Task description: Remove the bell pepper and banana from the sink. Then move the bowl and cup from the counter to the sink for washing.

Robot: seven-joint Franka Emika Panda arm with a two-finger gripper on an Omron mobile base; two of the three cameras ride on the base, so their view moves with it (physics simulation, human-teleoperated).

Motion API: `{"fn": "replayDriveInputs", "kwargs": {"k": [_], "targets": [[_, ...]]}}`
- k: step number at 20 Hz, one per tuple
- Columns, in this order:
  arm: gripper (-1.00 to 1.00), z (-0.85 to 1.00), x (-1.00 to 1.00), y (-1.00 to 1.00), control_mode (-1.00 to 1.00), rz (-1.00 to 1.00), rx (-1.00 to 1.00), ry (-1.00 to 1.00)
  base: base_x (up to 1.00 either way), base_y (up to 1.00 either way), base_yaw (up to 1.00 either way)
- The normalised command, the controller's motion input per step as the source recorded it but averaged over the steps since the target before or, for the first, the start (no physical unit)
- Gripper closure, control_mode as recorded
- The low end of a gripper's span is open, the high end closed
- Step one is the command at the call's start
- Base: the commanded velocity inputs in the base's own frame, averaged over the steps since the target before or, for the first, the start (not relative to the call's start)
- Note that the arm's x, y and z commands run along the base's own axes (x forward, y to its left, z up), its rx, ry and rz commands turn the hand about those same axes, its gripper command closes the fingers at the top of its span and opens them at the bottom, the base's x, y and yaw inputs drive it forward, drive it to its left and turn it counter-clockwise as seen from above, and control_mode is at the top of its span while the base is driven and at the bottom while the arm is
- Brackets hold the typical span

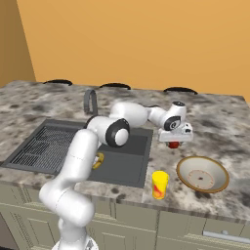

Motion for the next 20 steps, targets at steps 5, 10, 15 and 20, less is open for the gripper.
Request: {"fn": "replayDriveInputs", "kwargs": {"k": [5, 10, 15, 20], "targets": [[1.00, -0.28, 0.08, -0.08, -1.00, 0.00, 0.02, 0.00, 0.00, 0.00, 0.00], [-1.00, -0.29, 0.02, -0.03, -1.00, 0.00, 0.01, 0.00, 0.00, 0.00, 0.00], [-1.00, -0.29, 0.00, 0.00, -1.00, 0.00, 0.00, 0.00, 0.00, 0.00, 0.00], [-1.00, -0.18, -0.01, 0.00, -1.00, 0.00, 0.00, 0.00, 0.00, 0.00, 0.00]]}}
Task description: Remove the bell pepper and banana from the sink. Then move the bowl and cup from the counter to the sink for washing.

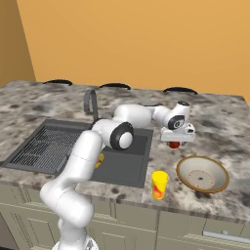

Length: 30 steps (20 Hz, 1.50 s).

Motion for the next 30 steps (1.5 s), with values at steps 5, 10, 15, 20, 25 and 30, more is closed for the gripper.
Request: {"fn": "replayDriveInputs", "kwargs": {"k": [5, 10, 15, 20, 25, 30], "targets": [[-1.00, -0.01, -0.09, 0.02, -1.00, 0.00, 0.03, -0.01, 0.00, 0.00, 0.00], [-1.00, -0.02, -0.07, 0.02, -1.00, 0.01, 0.12, 0.02, 0.00, 0.00, 0.00], [-1.00, -0.03, 0.00, 0.03, -1.00, 0.06, 0.13, 0.03, 0.00, 0.00, 0.00], [-1.00, 0.00, 0.04, 0.04, -1.00, 0.11, 0.06, -0.02, 0.00, 0.00, 0.00], [-1.00, 0.10, 0.02, 0.00, -1.00, 0.07, 0.00, -0.04, 0.00, 0.00, 0.00], [-1.00, 0.17, 0.00, 0.02, -1.00, 0.03, 0.00, -0.07, 0.00, 0.00, 0.00]]}}
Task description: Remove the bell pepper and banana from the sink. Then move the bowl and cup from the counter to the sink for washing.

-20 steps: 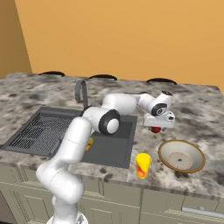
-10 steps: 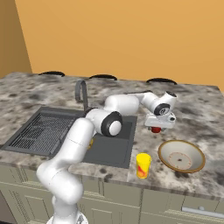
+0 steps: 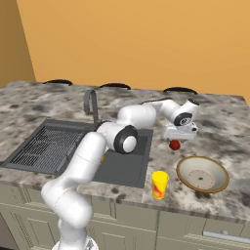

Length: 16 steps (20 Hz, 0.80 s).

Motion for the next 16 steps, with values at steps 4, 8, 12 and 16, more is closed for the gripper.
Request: {"fn": "replayDriveInputs", "kwargs": {"k": [4, 8, 12, 16], "targets": [[-1.00, 0.24, 0.00, 0.09, -1.00, 0.03, 0.00, -0.07, 0.00, 0.00, 0.00], [-1.00, 0.26, -0.05, 0.16, -1.00, 0.01, 0.00, -0.09, 0.00, 0.00, 0.00], [-1.00, 0.19, -0.13, 0.22, -1.00, 0.00, -0.06, -0.05, 0.00, 0.00, 0.00], [-1.00, 0.14, -0.21, 0.29, -1.00, 0.00, -0.09, -0.01, 0.00, 0.00, 0.00]]}}
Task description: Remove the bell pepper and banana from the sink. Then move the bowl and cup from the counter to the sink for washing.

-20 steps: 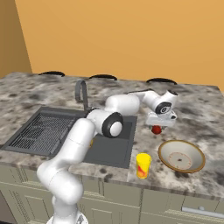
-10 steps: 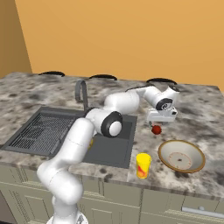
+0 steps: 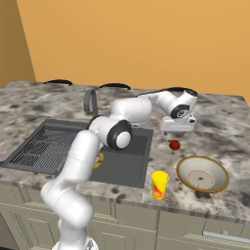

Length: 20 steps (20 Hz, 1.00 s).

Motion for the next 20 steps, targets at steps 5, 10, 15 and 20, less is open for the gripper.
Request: {"fn": "replayDriveInputs", "kwargs": {"k": [5, 10, 15, 20], "targets": [[-1.00, 0.10, -0.26, 0.33, -1.00, 0.00, -0.10, 0.00, 0.00, 0.00, 0.00], [-1.00, 0.09, -0.29, 0.36, -1.00, 0.00, -0.07, 0.00, 0.00, 0.00, 0.00], [-1.00, 0.10, -0.31, 0.34, -1.00, 0.00, -0.04, 0.00, 0.00, 0.00, 0.00], [-1.00, 0.10, -0.32, 0.34, -1.00, 0.00, -0.02, 0.00, 0.00, 0.00, 0.00]]}}
